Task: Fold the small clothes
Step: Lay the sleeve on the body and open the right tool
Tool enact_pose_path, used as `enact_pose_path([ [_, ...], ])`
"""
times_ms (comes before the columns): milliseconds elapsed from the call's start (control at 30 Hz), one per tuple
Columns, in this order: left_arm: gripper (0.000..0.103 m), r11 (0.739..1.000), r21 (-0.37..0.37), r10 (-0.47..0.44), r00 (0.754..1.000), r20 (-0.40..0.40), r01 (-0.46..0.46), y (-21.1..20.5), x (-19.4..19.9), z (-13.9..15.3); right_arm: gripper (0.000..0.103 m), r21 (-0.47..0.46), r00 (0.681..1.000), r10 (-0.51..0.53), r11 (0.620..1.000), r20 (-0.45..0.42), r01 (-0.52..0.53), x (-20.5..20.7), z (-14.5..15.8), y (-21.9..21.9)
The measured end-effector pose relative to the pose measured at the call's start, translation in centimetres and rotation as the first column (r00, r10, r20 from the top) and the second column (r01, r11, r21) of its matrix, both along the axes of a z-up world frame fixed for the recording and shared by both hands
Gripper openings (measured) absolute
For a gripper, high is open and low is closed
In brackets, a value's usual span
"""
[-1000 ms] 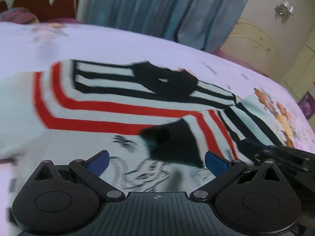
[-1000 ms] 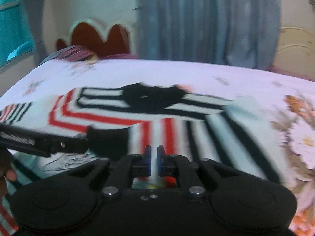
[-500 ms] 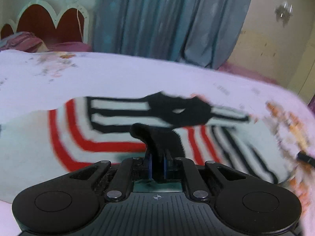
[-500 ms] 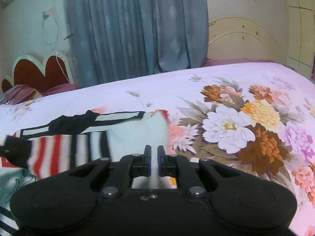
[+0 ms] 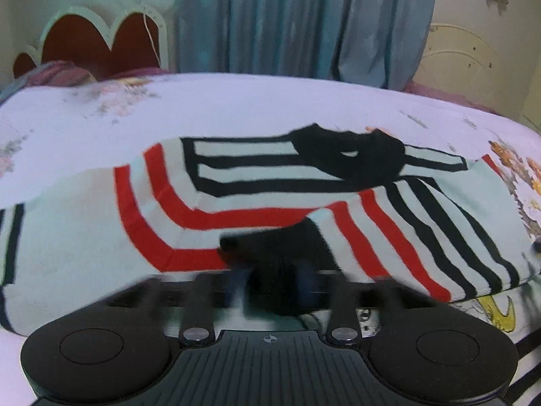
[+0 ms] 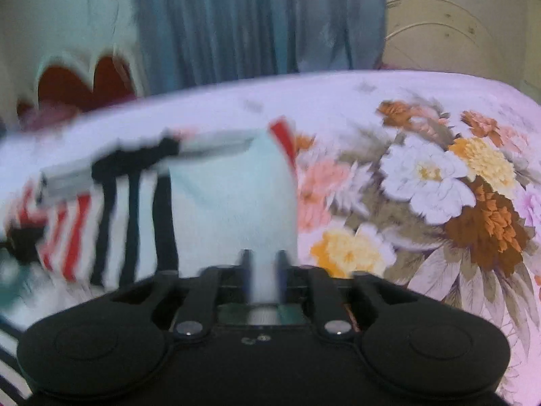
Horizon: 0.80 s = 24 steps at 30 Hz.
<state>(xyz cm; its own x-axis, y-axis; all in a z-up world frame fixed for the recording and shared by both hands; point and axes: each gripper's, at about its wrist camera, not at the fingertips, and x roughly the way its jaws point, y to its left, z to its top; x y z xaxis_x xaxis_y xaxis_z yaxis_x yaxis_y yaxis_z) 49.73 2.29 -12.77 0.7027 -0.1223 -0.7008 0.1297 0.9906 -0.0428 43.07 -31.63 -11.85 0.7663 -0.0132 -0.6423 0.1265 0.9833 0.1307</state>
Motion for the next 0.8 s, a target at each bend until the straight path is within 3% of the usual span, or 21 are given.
enact_pose_path([
  [33, 0.073, 1.0, 0.002, 0.001, 1.0, 0.02, -0.001, 0.2, 0.2, 0.0, 0.041, 0.022, 0.999, -0.035, 0.999, 0.027, 0.035, -0.2, 0.5, -0.9],
  [67, 0.073, 1.0, 0.003, -0.003, 0.999, 0.033, 0.003, 0.3, 0.2, 0.1, 0.038, 0.044, 0.997, -0.064, 0.997, 0.04, 0.062, -0.1, 0.8, -1.8],
  [133, 0.069, 1.0, -0.01, -0.02, 1.0, 0.007, 0.02, 0.4, 0.8, 0.0, 0.007, 0.085, 0.996, -0.088, 0.993, 0.029, 0.085, 0.8, 1.0, -3.8],
  [200, 0.058, 1.0, -0.018, -0.018, 1.0, -0.005, 0.018, 0.3, 1.5, -0.2, 0.01, 0.129, 0.996, -0.091, 0.988, 0.026, 0.086, 2.2, 1.1, -5.3],
  [300, 0.03, 0.998, -0.059, -0.009, 0.999, -0.049, 0.006, 0.3, 2.6, -0.9, 0.044, 0.215, 0.997, -0.068, 0.975, 0.03, 0.06, 4.8, 1.1, -7.0],
  [367, 0.022, 0.998, -0.07, 0.003, 0.999, -0.051, -0.007, 0.3, 2.8, -1.2, 0.044, 0.231, 0.999, -0.039, 0.972, 0.016, 0.034, 6.6, 0.7, -7.2],
  [400, 0.015, 0.997, -0.076, 0.007, 0.999, -0.051, -0.01, 0.3, 2.9, -1.3, 0.038, 0.232, 1.0, -0.021, 0.973, 0.0, 0.02, 7.3, 0.4, -7.0],
  [433, 0.011, 0.996, -0.093, 0.005, 0.998, -0.055, -0.01, 0.2, 3.0, -1.3, 0.022, 0.235, 1.0, -0.005, 0.972, -0.009, 0.007, 8.0, 0.0, -6.7],
  [467, 0.01, 0.994, -0.111, 0.003, 0.999, -0.053, -0.009, 0.1, 3.0, -1.2, 0.01, 0.239, 1.0, 0.013, 0.971, -0.013, -0.009, 8.5, -0.3, -6.5],
  [500, 0.01, 0.993, -0.121, -0.009, 0.999, -0.042, 0.004, -0.2, 2.9, -1.1, 0.004, 0.236, 0.999, 0.038, 0.971, -0.017, -0.033, 8.7, -0.6, -6.2],
  [600, 0.009, 0.995, -0.098, -0.034, 0.999, -0.03, 0.031, -1.2, 2.7, -1.1, 0.001, 0.093, 0.996, -0.004, 0.996, -0.092, 0.013, 9.7, -1.8, -5.7],
  [667, 0.009, 0.996, -0.082, -0.029, 0.999, -0.027, 0.027, -1.4, 2.7, -1.2, 0.001, 0.065, 0.99, -0.076, 0.994, -0.115, 0.084, 9.8, -2.3, -6.5],
  [733, 0.009, 0.996, -0.084, -0.03, 0.999, -0.028, 0.027, -1.1, 2.6, -1.1, 0.001, 0.123, 0.993, -0.07, 0.989, -0.096, 0.082, 9.5, -1.8, -7.2],
  [800, 0.01, 0.996, -0.08, -0.04, 0.999, -0.024, 0.038, -0.9, 2.5, -1.2, 0.001, 0.117, 0.999, -0.035, 0.992, -0.017, 0.037, 9.0, -0.2, -6.7],
])
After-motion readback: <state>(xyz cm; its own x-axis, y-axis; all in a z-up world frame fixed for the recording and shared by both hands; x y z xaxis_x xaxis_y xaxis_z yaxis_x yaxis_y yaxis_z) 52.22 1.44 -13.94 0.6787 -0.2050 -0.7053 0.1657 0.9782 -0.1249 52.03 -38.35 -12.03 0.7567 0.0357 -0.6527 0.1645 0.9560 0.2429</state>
